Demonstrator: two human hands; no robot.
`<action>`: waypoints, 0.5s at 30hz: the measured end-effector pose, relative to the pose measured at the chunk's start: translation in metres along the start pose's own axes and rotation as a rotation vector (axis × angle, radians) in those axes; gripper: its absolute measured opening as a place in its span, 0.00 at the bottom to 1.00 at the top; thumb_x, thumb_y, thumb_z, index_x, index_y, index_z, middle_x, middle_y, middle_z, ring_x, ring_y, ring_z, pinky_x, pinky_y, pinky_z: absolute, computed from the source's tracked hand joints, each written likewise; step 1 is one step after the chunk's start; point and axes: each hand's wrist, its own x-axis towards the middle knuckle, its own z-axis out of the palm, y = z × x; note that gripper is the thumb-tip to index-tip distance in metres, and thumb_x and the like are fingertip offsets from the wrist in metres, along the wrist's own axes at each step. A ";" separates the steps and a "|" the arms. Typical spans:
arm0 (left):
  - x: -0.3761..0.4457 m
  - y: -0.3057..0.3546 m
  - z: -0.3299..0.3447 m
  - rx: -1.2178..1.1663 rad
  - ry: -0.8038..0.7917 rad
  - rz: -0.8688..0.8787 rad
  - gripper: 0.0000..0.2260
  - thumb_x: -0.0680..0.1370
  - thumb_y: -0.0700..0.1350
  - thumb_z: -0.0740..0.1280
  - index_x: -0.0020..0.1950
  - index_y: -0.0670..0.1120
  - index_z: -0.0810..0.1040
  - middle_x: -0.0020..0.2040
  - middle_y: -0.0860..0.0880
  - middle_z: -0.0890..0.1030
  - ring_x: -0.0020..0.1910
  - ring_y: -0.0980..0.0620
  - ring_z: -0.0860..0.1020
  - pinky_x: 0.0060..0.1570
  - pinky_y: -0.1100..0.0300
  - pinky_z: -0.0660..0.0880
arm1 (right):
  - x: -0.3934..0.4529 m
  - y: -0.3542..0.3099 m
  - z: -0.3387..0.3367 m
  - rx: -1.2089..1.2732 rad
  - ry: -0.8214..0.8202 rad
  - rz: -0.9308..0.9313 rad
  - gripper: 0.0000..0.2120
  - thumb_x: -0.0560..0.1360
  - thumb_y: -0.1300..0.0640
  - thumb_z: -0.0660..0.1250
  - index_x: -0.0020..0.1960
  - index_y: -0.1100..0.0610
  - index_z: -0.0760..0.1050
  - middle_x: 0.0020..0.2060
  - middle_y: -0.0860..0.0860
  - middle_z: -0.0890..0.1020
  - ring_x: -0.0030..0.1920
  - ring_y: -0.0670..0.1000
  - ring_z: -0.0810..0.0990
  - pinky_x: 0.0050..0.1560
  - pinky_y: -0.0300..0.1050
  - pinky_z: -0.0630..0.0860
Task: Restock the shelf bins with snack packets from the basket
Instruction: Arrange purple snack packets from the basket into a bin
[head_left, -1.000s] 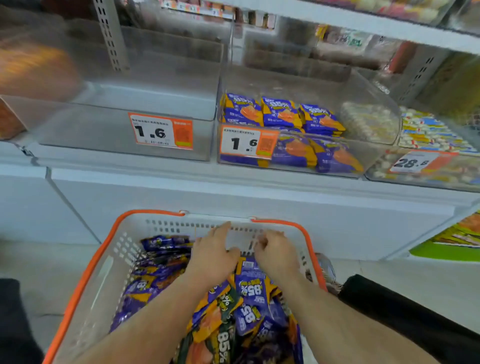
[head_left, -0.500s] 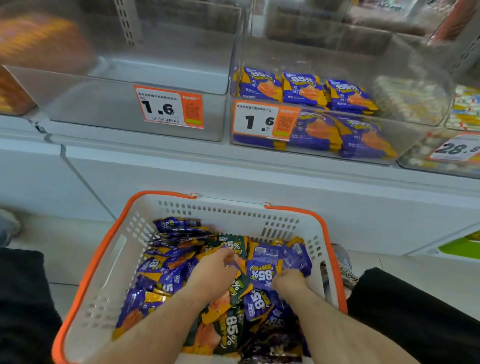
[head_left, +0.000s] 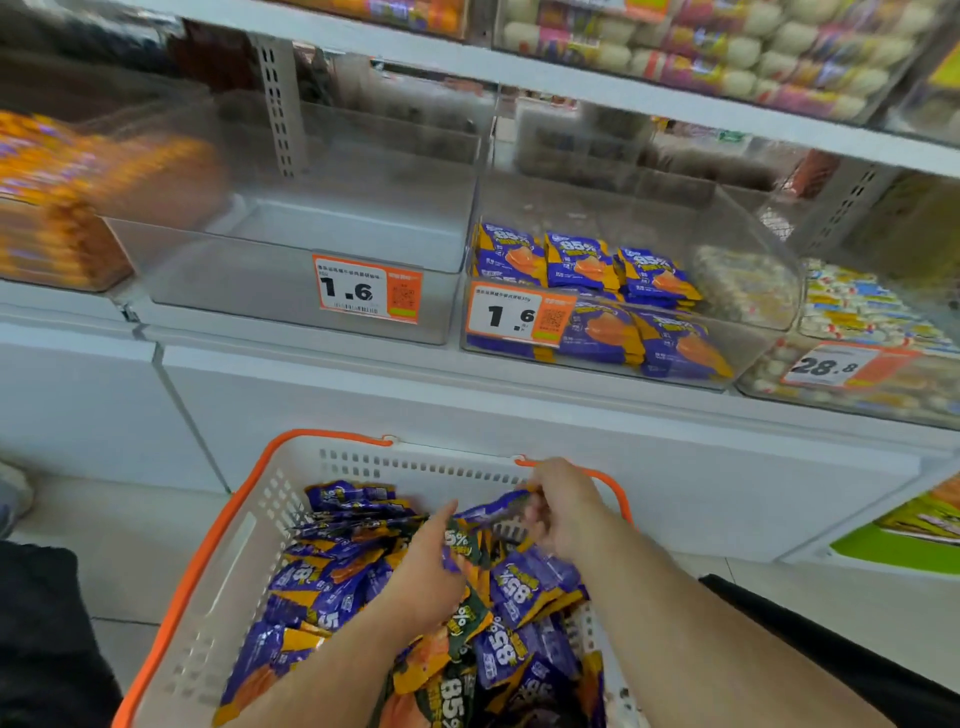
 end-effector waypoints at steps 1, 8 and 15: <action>-0.002 0.007 -0.004 -0.013 0.025 0.058 0.27 0.81 0.38 0.64 0.72 0.61 0.60 0.64 0.65 0.65 0.44 0.65 0.74 0.34 0.72 0.72 | -0.012 -0.010 0.001 0.087 -0.073 0.056 0.08 0.74 0.62 0.57 0.37 0.58 0.71 0.20 0.49 0.67 0.18 0.46 0.65 0.22 0.32 0.58; 0.005 0.060 -0.038 -0.083 0.253 0.339 0.09 0.80 0.42 0.66 0.48 0.56 0.80 0.42 0.54 0.83 0.40 0.55 0.80 0.43 0.55 0.77 | -0.079 -0.061 0.005 0.299 -0.263 -0.195 0.07 0.77 0.58 0.61 0.41 0.57 0.73 0.27 0.52 0.71 0.27 0.50 0.70 0.31 0.40 0.64; -0.005 0.122 -0.042 -0.262 0.236 0.400 0.11 0.80 0.38 0.66 0.48 0.53 0.81 0.39 0.52 0.85 0.36 0.55 0.81 0.33 0.61 0.76 | -0.103 -0.060 -0.001 -0.595 0.220 -1.116 0.19 0.65 0.54 0.76 0.47 0.45 0.67 0.49 0.40 0.67 0.51 0.45 0.73 0.50 0.39 0.73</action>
